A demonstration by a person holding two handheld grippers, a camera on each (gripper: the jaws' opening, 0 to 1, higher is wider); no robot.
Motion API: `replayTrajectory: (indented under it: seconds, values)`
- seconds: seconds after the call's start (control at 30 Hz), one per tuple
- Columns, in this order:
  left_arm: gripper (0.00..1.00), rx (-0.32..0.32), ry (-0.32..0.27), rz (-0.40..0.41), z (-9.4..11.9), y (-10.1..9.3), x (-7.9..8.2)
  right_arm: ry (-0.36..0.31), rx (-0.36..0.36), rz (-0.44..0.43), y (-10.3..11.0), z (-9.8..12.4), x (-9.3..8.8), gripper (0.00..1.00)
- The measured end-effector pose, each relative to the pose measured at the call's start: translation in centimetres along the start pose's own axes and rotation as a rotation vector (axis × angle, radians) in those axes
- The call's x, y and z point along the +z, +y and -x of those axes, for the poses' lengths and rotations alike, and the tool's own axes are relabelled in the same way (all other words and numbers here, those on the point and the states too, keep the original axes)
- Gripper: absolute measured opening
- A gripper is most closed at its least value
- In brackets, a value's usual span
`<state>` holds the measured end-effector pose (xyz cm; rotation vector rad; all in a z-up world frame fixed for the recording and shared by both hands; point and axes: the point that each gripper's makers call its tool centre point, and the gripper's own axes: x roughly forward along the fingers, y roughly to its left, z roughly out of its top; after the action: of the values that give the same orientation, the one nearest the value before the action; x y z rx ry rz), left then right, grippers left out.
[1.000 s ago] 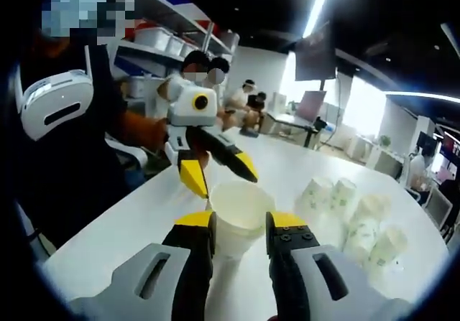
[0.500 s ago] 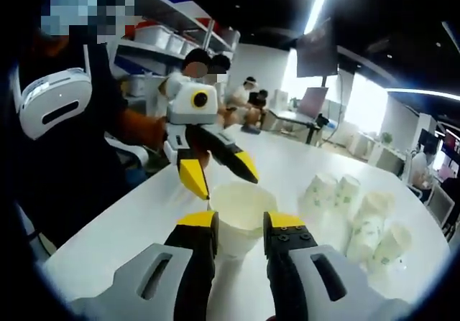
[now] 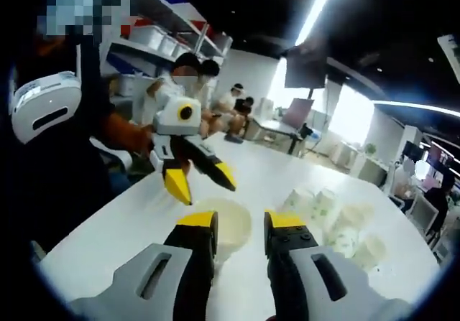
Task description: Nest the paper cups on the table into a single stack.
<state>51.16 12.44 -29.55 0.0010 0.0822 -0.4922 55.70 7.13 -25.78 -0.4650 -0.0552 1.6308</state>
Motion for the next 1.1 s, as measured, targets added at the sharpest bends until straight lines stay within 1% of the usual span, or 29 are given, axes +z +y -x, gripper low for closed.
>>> replayTrajectory:
  seconds: [0.03, 0.07, 0.1, 0.13, 0.17, 0.2, 0.27, 0.3, 0.33, 0.4, 0.43, 0.47, 0.5, 0.53, 0.6, 0.7, 0.83, 0.97, 1.1]
  values:
    - [0.48, 0.016, -0.002, 0.008, 0.3, 0.3, 0.0, 0.032, -0.068, -0.028, -1.4, 0.3, -0.3, 0.29]
    - [0.5, 0.031, -0.006, 0.013, 0.6, 0.7, -0.1, 0.047, -0.11, -0.046, -2.4, 0.5, -0.5, 0.3]
    - [0.53, 0.05, -0.009, 0.02, 1.0, 1.1, -0.1, 0.06, -0.182, -0.076, -3.9, 1.1, -0.7, 0.31]
    - [0.55, 0.067, -0.011, 0.026, 1.3, 1.5, -0.1, 0.068, -0.222, -0.102, -4.9, 1.6, -0.9, 0.33]
    - [0.58, 0.101, -0.011, 0.025, 1.6, 2.1, -0.1, 0.085, -0.259, -0.129, -5.7, 2.1, -1.2, 0.35]
    - [0.62, 0.115, -0.013, 0.015, 1.8, 2.4, 0.0, 0.107, -0.291, -0.132, -6.3, 2.5, -1.5, 0.37]
    - [0.65, 0.135, -0.019, -0.003, 2.5, 2.7, 0.3, 0.142, -0.341, -0.095, -7.2, 3.1, -1.7, 0.44]
    - [0.67, 0.142, -0.023, -0.002, 2.8, 2.8, 0.4, 0.162, -0.374, -0.099, -7.6, 3.4, -1.8, 0.48]
    - [0.69, 0.148, -0.026, 0.001, 3.0, 3.0, 0.5, 0.168, -0.387, -0.095, -7.6, 3.5, -1.8, 0.51]
    - [0.76, 0.163, -0.036, 0.019, 3.4, 3.4, 0.8, 0.171, -0.394, -0.087, -7.5, 3.4, -1.5, 0.56]
    - [0.8, 0.18, -0.046, 0.032, 3.6, 3.8, 1.0, 0.174, -0.396, -0.084, -7.4, 3.3, -1.3, 0.6]
    - [0.89, 0.193, -0.051, 0.039, 3.7, 4.1, 1.1, 0.174, -0.398, -0.084, -7.5, 3.3, -1.1, 0.62]
    - [0.95, 0.201, -0.049, 0.048, 3.8, 4.3, 1.0, 0.173, -0.401, -0.083, -7.6, 3.2, -0.8, 0.64]
    - [0.99, 0.207, -0.049, 0.052, 3.8, 4.4, 1.0, 0.175, -0.403, -0.081, -7.6, 3.2, -0.8, 0.68]
    - [0.99, 0.216, -0.049, 0.053, 4.0, 4.7, 1.0, 0.201, -0.407, -0.066, -7.6, 3.1, -1.0, 0.73]
    - [0.99, 0.22, -0.057, 0.079, 4.3, 4.9, 1.1, 0.244, -0.418, -0.049, -7.3, 3.1, -1.4, 0.87]
    - [0.98, 0.226, -0.064, 0.089, 4.5, 5.0, 1.2, 0.259, -0.413, -0.033, -7.3, 2.9, -1.4, 0.98]
    - [0.96, 0.223, -0.062, 0.096, 4.5, 5.0, 1.2, 0.257, -0.406, -0.033, -7.0, 2.8, -1.4, 0.99]
    - [0.95, 0.232, -0.063, 0.097, 4.6, 5.2, 1.1, 0.256, -0.433, -0.035, -7.6, 3.1, -1.5, 0.99]
